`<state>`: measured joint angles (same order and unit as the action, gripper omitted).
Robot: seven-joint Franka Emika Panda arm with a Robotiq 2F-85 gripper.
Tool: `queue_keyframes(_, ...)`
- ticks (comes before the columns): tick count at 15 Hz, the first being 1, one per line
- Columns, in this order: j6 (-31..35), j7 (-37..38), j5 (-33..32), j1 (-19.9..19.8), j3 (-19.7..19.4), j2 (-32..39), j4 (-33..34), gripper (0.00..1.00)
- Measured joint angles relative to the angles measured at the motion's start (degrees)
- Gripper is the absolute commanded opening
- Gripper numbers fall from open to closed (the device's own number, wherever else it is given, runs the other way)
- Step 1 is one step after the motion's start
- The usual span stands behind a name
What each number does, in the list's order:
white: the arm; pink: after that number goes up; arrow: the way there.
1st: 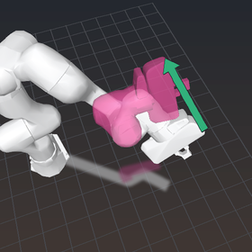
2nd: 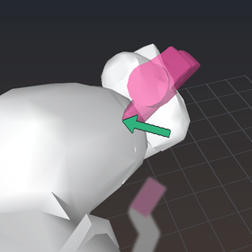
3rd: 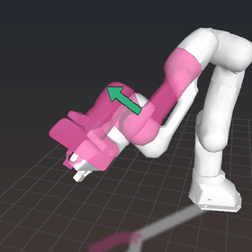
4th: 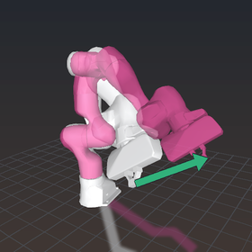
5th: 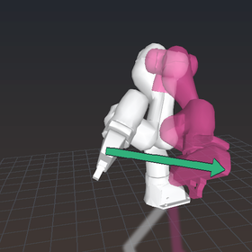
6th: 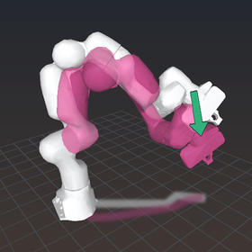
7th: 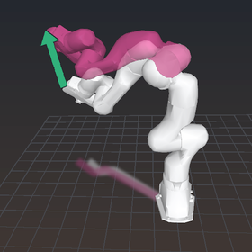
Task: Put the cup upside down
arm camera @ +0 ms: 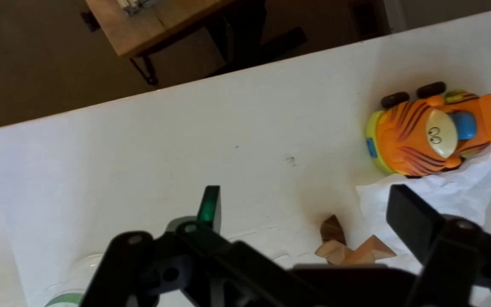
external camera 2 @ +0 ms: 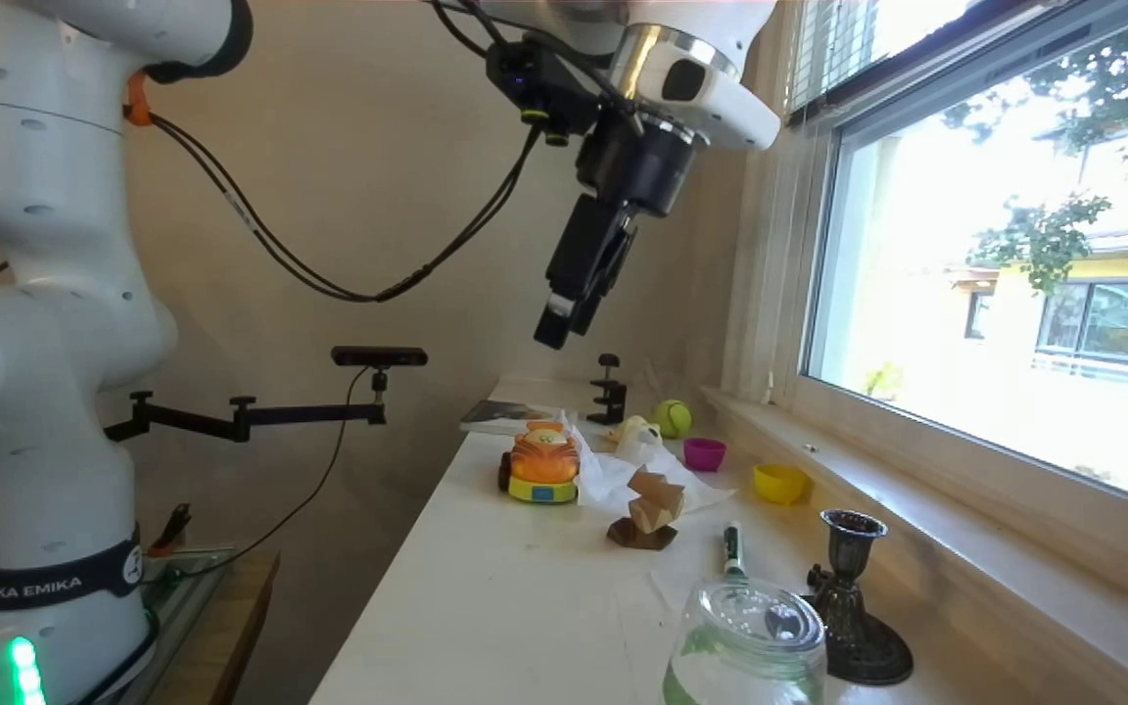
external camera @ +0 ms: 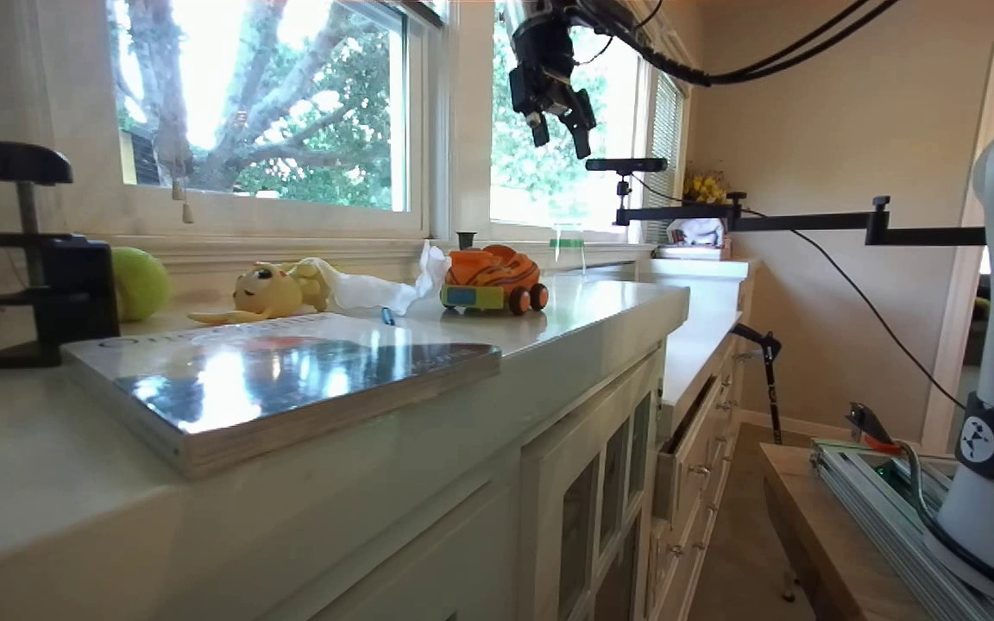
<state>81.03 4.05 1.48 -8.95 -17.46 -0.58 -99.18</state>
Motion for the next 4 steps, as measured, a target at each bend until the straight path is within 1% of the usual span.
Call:
queue_keyframes(2, 0.0, 0.0, -1.8, -0.2, 0.5, 1.2, 1.1, 1.00)
queue_keyframes(4, 0.0, 0.0, -1.9, -0.2, 0.6, 1.5, 1.5, 1.00)
